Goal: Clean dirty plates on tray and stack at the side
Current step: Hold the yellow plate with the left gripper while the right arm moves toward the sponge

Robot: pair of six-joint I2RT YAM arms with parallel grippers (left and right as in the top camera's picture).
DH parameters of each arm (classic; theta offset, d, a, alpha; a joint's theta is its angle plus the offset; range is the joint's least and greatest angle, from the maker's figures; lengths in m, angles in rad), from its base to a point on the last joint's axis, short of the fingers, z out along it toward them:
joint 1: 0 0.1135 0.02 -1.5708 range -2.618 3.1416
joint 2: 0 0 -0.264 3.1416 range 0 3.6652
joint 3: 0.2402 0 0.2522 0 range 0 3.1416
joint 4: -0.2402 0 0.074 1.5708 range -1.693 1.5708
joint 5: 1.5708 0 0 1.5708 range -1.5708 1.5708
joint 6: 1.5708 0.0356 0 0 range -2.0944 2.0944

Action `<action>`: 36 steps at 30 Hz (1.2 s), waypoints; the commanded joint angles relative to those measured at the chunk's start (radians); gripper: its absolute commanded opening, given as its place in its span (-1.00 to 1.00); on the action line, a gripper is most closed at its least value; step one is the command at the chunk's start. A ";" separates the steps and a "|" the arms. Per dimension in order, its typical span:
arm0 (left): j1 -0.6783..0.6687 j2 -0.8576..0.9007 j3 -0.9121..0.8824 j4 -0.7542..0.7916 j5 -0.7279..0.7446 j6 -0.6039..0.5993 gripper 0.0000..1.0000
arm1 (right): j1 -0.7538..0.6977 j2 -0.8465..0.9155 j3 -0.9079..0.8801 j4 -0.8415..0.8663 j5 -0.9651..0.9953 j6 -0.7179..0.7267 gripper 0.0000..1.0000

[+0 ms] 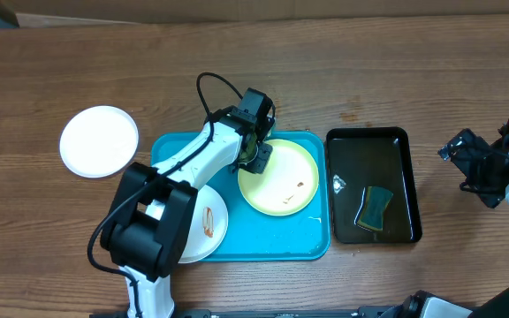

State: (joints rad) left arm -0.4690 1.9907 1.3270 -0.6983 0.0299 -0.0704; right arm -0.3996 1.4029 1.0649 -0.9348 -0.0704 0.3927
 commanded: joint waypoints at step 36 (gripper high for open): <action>0.032 0.032 0.011 -0.116 -0.020 0.038 -0.78 | -0.005 -0.002 0.015 0.006 0.010 0.008 1.00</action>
State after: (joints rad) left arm -0.4477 2.0071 1.3499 -0.7841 -0.0196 -0.0444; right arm -0.3996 1.4029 1.0649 -0.9348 -0.0704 0.3927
